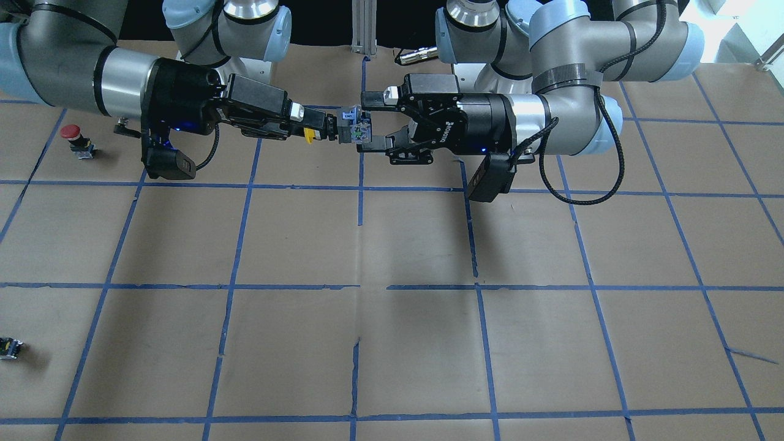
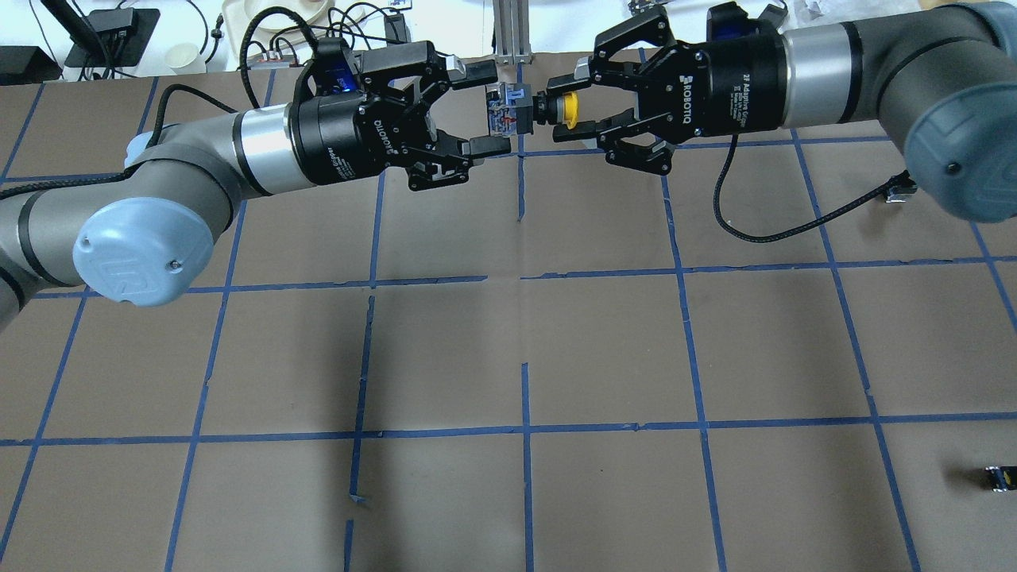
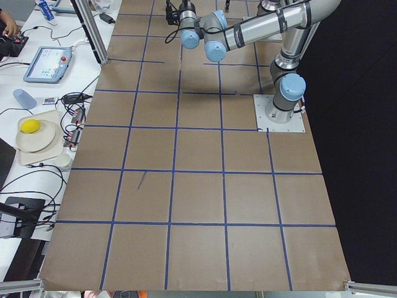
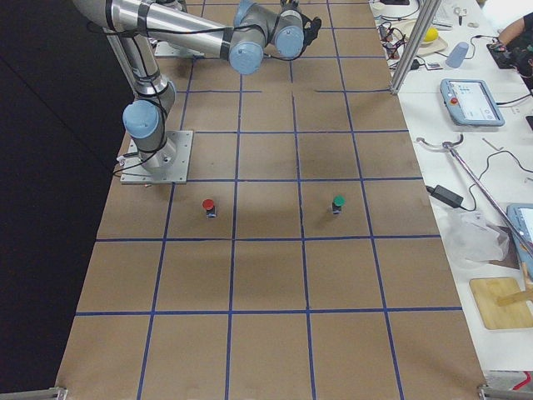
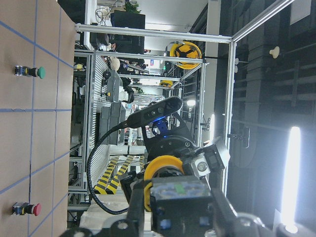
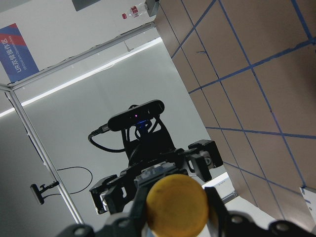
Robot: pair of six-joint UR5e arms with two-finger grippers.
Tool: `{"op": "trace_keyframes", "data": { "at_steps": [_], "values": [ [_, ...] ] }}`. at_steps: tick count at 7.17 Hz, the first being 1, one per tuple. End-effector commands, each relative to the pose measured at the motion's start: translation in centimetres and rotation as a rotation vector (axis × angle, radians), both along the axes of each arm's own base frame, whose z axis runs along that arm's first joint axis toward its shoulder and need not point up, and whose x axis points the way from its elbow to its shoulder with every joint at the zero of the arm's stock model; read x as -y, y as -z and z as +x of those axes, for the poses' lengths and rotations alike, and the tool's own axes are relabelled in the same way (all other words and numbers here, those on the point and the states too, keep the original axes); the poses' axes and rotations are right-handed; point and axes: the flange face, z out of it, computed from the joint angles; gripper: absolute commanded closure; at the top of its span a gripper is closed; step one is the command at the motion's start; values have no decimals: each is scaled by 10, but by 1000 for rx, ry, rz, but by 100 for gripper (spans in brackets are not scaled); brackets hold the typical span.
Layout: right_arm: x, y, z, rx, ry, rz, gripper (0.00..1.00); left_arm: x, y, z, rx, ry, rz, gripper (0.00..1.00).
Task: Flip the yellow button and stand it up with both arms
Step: 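Close the right gripper on the yellow cap and open the left gripper, then rotate the button cap-up with the right gripper and lower it while the left gripper withdraws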
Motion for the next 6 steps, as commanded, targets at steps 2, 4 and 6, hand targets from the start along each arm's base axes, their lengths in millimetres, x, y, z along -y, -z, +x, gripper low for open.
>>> {"op": "trace_keyframes", "data": {
  "at_steps": [2, 4, 6],
  "values": [
    [14, -11, -58, -248, 18, -95, 77, 10, -18, 15, 217, -1, -34, 0],
    [-6, -11, -72, -576, -190, -332, 78, 15, 3, 24, 462, -21, -36, 0],
    [-17, 6, -90, -765, -513, -577, 78, 18, 18, 41, 787, -47, -18, 0]
  ]
}}
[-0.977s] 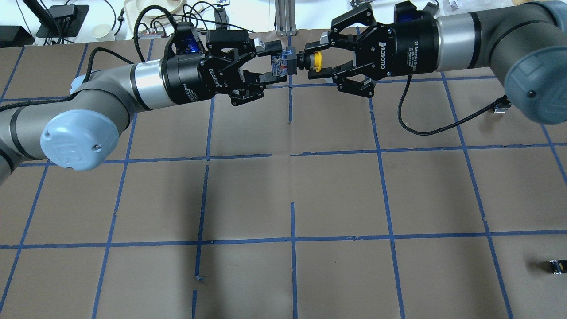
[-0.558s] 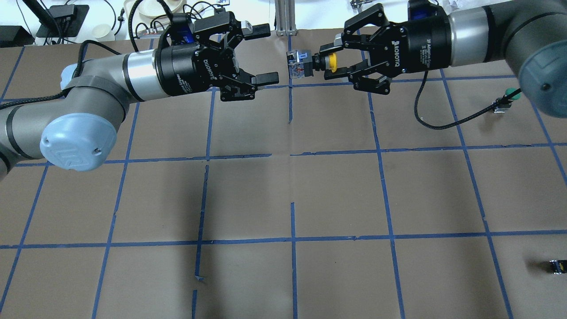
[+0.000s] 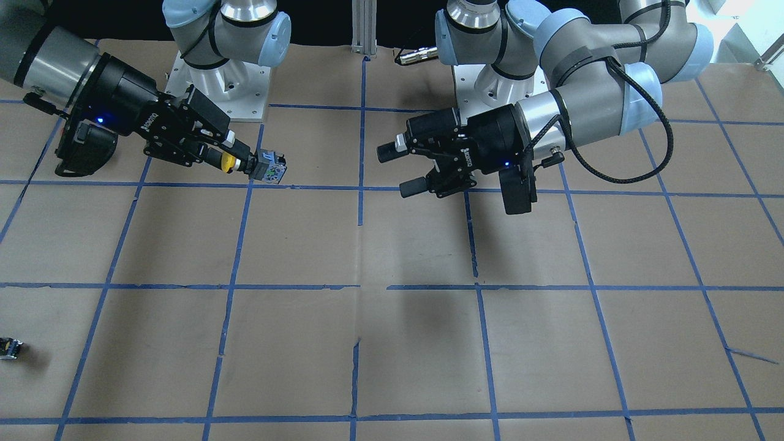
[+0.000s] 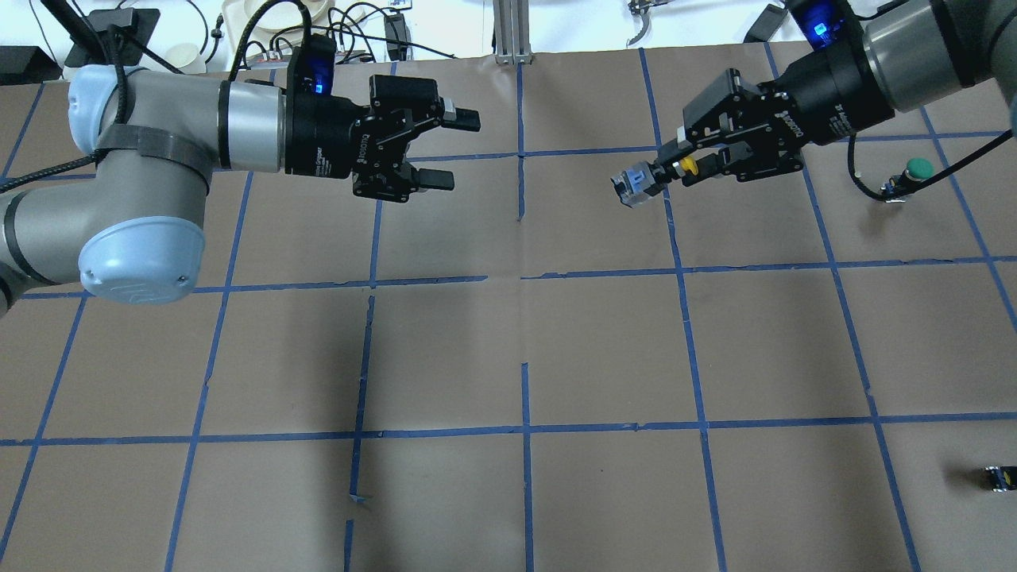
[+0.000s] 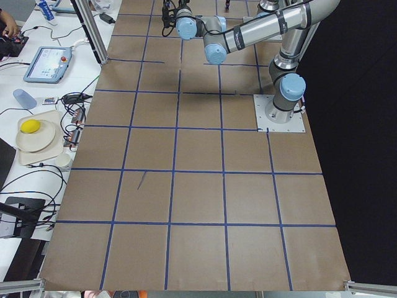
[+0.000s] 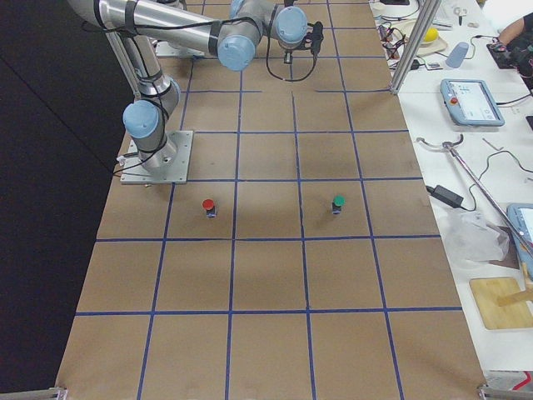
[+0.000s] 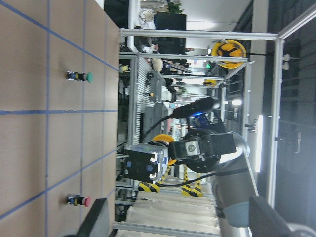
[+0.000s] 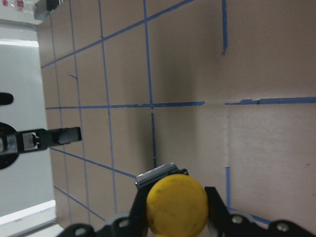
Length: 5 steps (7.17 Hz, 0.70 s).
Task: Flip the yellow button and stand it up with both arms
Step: 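Rotate the button cap-up with the right gripper and lower it while the left gripper withdraws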
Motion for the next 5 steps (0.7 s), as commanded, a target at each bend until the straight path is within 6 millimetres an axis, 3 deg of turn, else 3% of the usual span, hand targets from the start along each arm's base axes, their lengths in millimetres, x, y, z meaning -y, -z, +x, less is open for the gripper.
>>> {"op": "trace_keyframes", "data": {
  "at_steps": [1, 2, 4, 5],
  "values": [
    [-16, 25, -24, -268, -430, -144, 79, 7, 15, 20, 311, -52, 40, 0],
    [-20, 32, -30, -318, -602, -190, 79, 10, 15, 27, 446, -64, 32, 0],
    [-29, 50, -49, -413, -958, -235, 79, 20, -11, 27, 601, -65, 9, 1],
    [-29, 54, -74, -426, -1055, -251, 80, 21, -26, 26, 706, -29, 14, 1]
  ]
}}
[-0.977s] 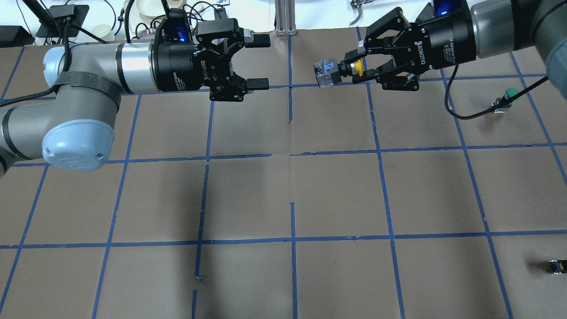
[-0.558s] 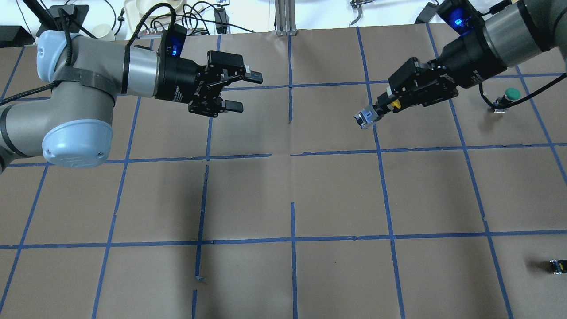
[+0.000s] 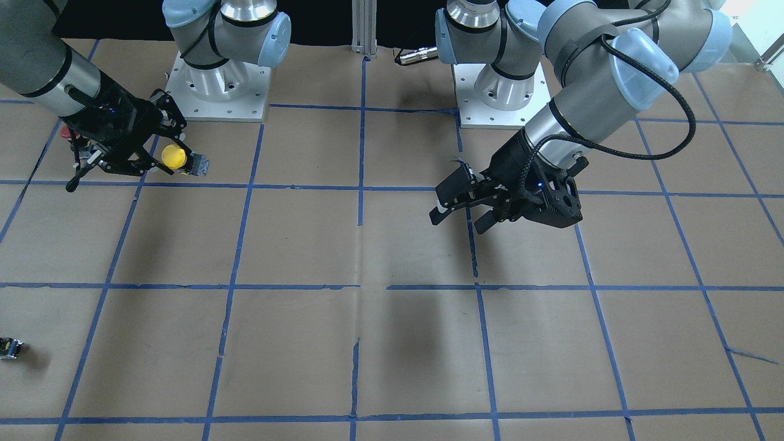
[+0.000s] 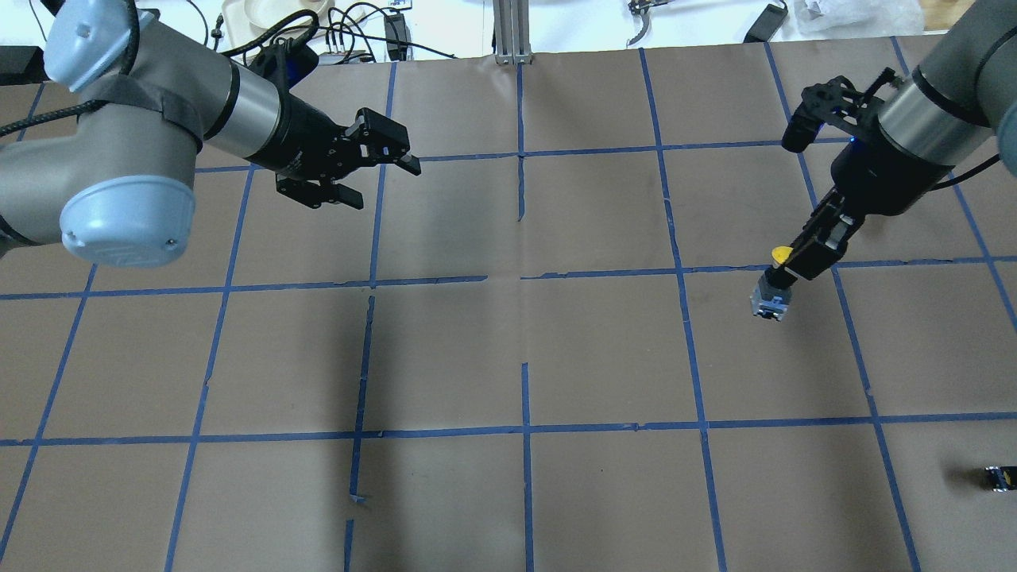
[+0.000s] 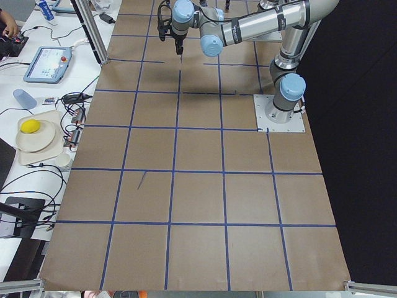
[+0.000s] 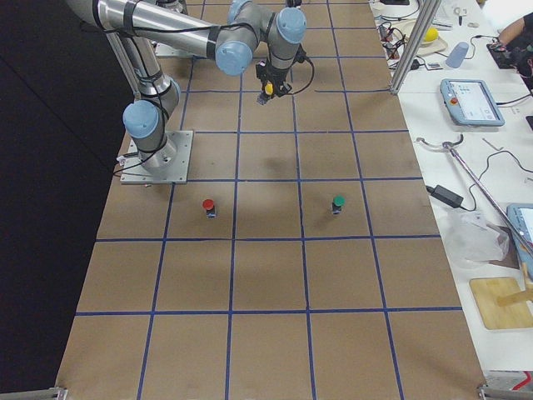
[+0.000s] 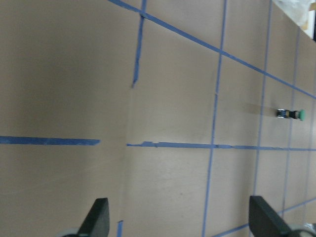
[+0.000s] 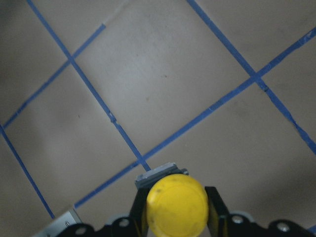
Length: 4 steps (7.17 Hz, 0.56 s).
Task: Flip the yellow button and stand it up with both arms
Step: 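Rotate the button cap-up with the right gripper and lower it while the left gripper withdraws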
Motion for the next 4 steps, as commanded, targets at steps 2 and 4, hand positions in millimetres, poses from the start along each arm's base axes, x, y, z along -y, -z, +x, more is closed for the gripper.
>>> {"op": "trace_keyframes", "data": {
  "at_steps": [2, 4],
  "values": [
    [-13, 28, -103, 10, -244, -53, 80, 2, -55, 6, 319, 90, 54, 0],
    [-23, 58, -181, 43, -394, -141, 80, -6, -96, 12, 411, 116, 143, 0]
  ]
}}
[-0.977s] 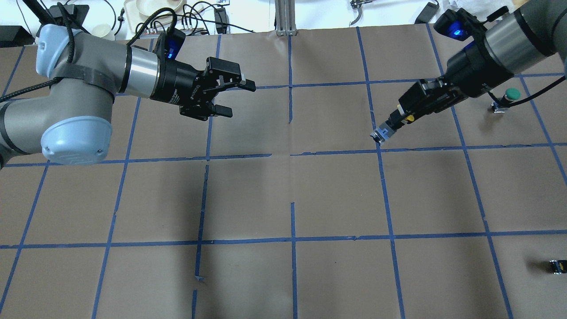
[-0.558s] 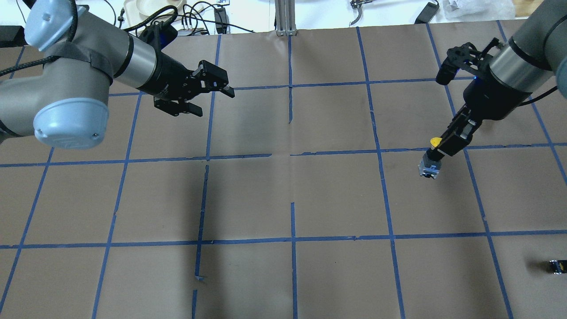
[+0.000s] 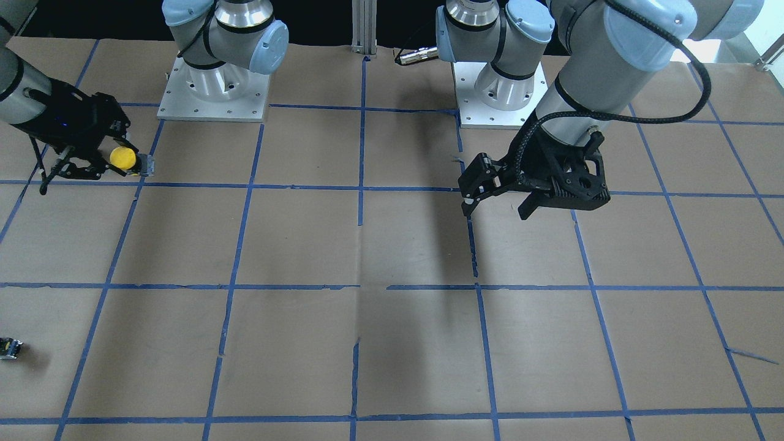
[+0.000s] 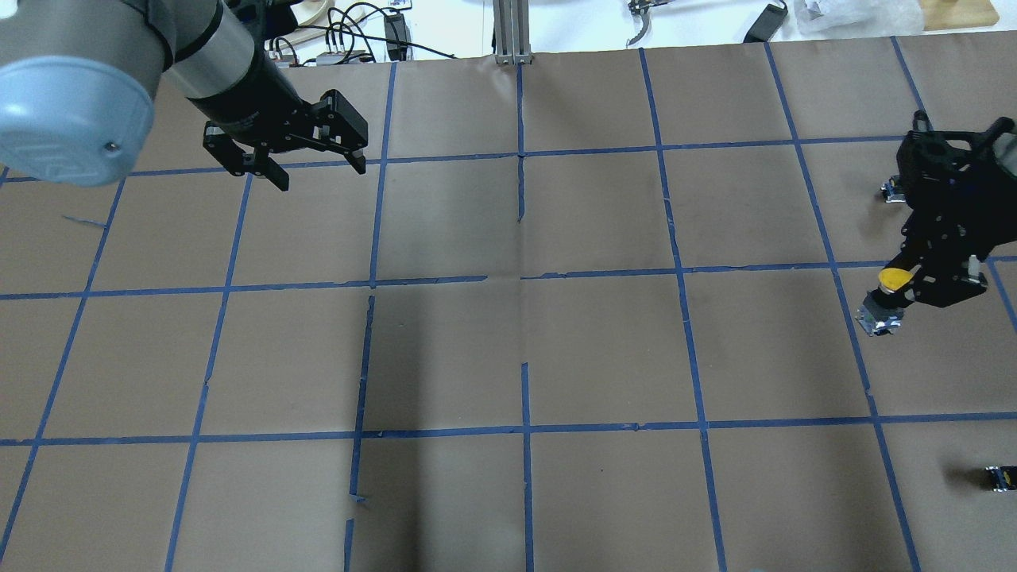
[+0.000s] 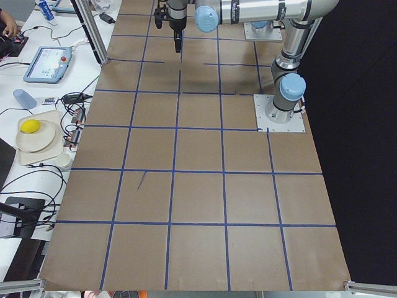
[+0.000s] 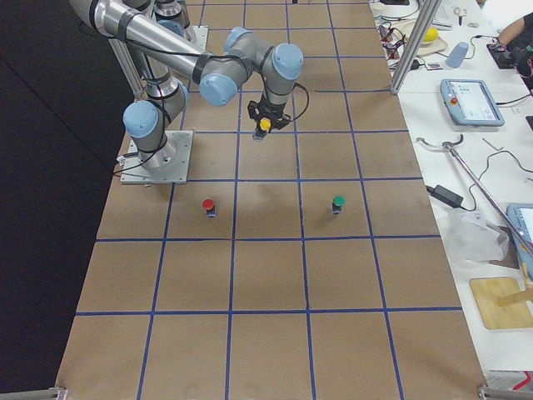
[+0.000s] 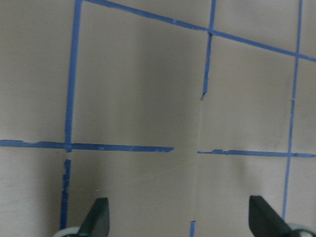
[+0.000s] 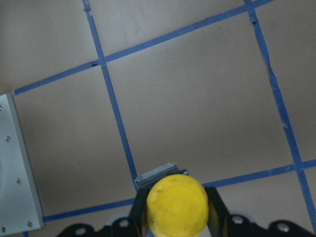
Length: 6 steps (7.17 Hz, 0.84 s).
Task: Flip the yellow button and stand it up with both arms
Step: 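Rotate the button cap-up with the right gripper and lower it while the left gripper withdraws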
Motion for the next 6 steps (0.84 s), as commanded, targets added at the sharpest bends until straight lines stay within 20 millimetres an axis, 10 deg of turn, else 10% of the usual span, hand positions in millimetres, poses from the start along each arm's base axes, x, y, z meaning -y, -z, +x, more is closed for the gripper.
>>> {"op": "trace_keyframes", "data": {
  "at_steps": [1, 3, 6],
  "values": [
    [-5, 32, -80, 9, -106, -77, 80, -16, -34, -1, 75, 32, 31, 0],
    [6, 64, -130, -10, -328, -171, 80, -26, -33, -4, 75, 124, 63, 0],
    [4, 86, -146, 74, -860, -250, 80, -25, -48, 7, 102, 102, 36, 0]
  ]
}}
